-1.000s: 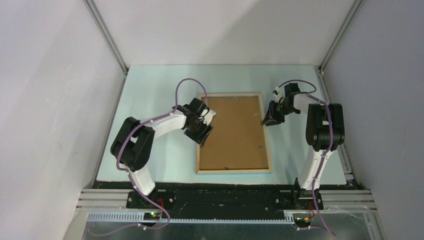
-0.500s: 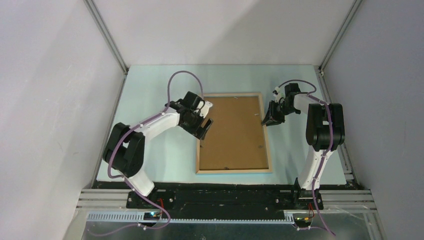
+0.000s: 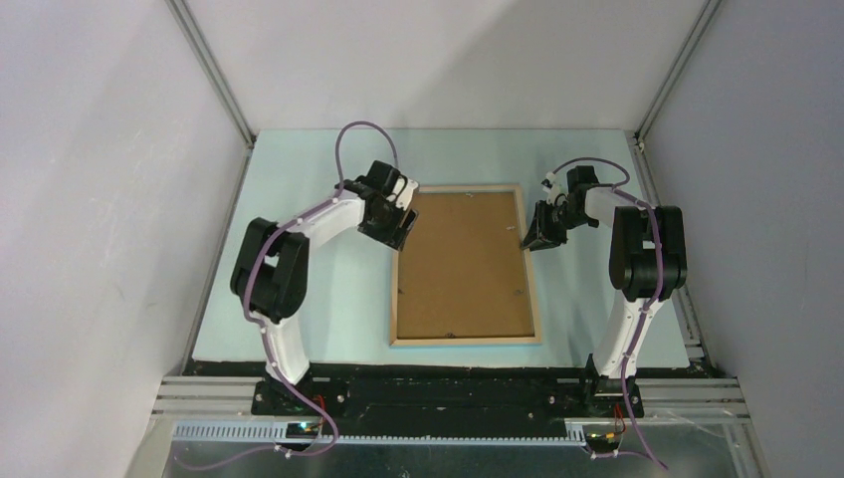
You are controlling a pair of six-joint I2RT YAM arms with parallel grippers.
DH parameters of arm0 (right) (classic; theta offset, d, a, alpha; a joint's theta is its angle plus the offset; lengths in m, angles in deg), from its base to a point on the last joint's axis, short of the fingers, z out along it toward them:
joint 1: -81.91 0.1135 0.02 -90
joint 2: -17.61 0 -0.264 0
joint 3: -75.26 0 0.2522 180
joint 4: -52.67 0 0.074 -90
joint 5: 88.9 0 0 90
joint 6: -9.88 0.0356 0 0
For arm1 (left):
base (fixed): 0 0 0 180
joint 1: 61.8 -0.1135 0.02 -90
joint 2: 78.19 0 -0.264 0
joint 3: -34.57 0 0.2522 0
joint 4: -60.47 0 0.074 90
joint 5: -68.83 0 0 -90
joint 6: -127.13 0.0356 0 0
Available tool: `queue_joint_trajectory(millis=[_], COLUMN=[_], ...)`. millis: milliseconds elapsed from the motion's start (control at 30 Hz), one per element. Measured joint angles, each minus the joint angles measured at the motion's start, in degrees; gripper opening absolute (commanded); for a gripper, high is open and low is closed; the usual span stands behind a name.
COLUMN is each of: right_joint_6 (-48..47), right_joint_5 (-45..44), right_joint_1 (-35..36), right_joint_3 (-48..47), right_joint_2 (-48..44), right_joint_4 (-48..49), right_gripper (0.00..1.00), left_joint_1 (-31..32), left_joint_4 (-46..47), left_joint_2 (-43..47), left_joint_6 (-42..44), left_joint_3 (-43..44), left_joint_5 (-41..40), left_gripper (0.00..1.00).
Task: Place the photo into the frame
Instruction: Install the photo frame at the center of the board.
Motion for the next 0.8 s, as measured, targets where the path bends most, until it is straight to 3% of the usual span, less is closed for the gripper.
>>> queue_joint_trajectory(millis=[500,800], right_joint_6=[-0.92,-1.18], right_joint_5=[0.52,0.68], right_joint_1=[-0.2,-0.76], right_joint_3=[0.85,1.27], right_joint_2=[-0.44,-0.83], right_joint_4=[1.09,1.18], right_gripper=[0.11,0.24], left_joint_1=[-0.61,-0.68], left_joint_4=[-0.31,-0.35], left_joint_2=[-6.69,-8.52], left_joint_6=[-3.85,-5.55], left_joint_3=[3.87,4.55], left_joint_5=[2.62,3.39], left_gripper=[0.54,0.43])
